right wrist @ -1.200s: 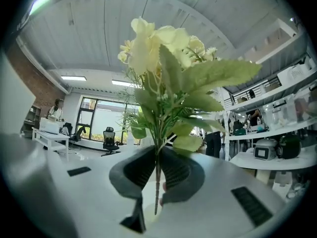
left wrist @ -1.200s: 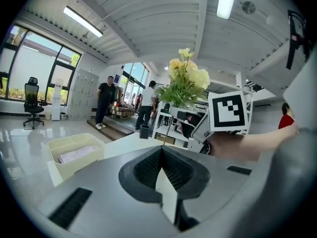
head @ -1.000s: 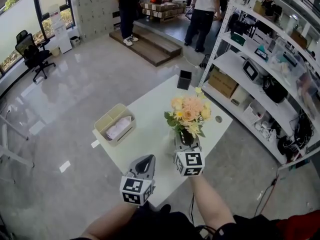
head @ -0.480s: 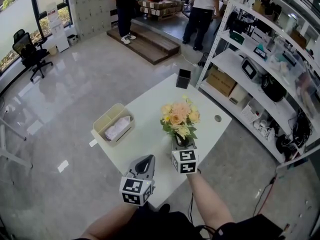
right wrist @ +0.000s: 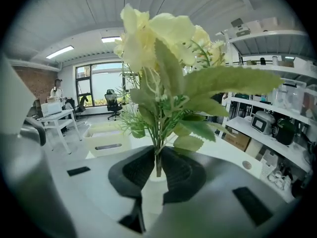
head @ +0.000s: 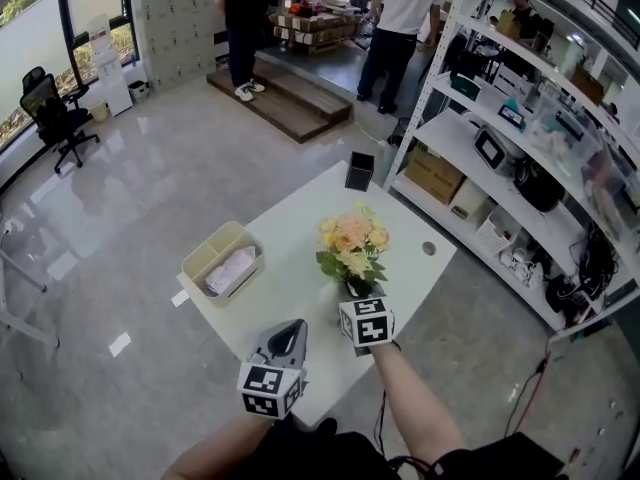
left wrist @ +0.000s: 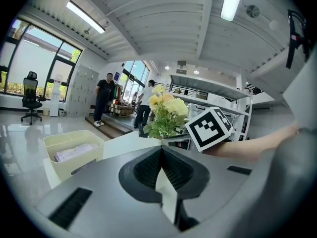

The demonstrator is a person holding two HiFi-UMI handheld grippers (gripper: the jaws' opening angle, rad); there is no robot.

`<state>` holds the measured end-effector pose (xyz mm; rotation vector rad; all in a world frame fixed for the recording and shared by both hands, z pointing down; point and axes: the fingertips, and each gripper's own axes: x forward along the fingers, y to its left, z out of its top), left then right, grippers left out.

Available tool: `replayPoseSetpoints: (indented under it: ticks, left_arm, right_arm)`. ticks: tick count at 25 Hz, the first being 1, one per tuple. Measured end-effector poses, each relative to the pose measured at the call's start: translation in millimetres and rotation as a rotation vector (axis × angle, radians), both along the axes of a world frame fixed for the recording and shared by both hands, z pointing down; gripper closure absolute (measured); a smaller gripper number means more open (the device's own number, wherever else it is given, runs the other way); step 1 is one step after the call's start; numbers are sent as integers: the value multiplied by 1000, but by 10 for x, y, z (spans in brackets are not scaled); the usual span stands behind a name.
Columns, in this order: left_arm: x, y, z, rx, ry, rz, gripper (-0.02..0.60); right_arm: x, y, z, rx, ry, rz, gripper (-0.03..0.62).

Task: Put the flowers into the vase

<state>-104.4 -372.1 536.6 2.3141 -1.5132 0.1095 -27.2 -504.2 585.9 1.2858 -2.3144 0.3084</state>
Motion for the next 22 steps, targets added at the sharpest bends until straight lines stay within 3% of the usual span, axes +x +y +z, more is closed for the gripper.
replayPoseSetpoints:
  ticks: [14,22]
  left_arm:
    - [-39,-44,-34,11,8,5,577]
    - [-5,-68,-61,18,12,14,577]
  right_arm:
    - [-16,-18,37,-129,122,-54,513]
    - [45,39,12,-175,117,-46,493]
